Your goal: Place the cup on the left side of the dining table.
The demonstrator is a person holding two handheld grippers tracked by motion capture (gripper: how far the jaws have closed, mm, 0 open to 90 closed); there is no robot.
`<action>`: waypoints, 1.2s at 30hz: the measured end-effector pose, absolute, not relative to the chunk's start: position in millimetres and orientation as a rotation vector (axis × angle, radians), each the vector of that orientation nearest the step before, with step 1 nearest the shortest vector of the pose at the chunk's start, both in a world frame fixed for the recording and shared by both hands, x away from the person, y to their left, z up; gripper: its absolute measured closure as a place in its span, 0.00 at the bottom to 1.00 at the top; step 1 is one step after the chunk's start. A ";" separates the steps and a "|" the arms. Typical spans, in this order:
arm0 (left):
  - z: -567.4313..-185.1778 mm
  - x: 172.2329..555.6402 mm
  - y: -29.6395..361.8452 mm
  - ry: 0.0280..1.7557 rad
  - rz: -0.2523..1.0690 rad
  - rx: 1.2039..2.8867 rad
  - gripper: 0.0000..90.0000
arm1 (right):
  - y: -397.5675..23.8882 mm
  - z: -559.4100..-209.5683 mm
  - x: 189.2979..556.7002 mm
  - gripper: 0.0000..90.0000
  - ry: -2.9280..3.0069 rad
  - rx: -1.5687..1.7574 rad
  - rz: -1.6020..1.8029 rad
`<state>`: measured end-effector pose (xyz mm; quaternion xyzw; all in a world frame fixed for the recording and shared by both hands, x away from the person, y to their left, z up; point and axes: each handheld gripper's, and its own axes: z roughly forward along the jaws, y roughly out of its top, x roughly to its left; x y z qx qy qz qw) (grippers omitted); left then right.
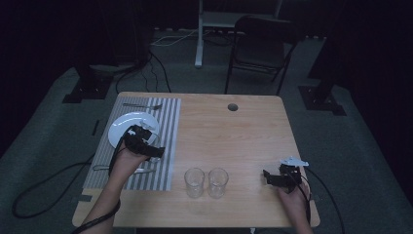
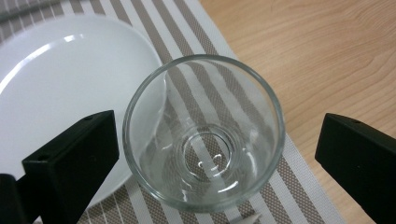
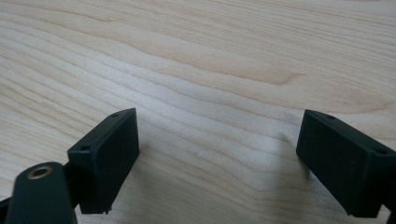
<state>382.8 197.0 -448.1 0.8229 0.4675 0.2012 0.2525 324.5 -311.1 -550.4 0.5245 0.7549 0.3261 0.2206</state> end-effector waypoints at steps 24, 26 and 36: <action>-474.9 330.1 240.5 1.348 0.632 2.064 0.00 | -311.1 -550.3 324.5 0.14 2.087 1.450 0.902; -477.2 325.2 244.8 1.344 0.621 2.050 0.00 | -311.2 -550.3 324.5 0.14 2.088 1.450 0.900; -493.0 301.7 264.1 1.364 0.657 2.029 0.00 | -311.1 -550.2 324.5 0.14 2.088 1.451 0.901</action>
